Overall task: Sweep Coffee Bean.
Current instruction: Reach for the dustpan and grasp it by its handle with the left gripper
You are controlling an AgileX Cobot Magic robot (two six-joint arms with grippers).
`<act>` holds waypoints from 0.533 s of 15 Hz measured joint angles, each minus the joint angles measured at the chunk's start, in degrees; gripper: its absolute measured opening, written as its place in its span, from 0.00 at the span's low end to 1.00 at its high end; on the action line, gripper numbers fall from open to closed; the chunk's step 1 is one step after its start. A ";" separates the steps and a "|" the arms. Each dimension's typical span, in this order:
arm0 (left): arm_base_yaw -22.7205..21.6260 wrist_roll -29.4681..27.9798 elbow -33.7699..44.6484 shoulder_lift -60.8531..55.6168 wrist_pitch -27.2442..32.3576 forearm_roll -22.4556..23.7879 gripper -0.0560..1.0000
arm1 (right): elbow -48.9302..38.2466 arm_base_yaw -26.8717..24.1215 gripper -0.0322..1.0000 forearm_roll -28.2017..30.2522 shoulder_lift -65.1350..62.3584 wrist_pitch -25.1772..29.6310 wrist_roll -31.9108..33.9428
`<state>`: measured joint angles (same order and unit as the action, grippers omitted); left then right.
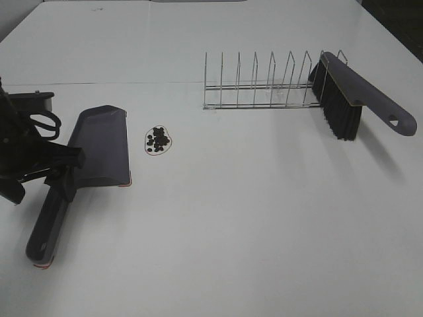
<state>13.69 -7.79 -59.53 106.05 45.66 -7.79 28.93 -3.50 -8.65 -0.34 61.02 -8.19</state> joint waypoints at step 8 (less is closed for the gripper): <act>0.06 -0.86 0.00 6.36 -6.30 1.43 0.73 | 0.00 0.00 0.77 -0.57 0.00 0.00 0.00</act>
<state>13.75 -8.65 -59.53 112.41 39.36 -6.36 28.93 -3.50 -9.22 -0.34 61.02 -8.19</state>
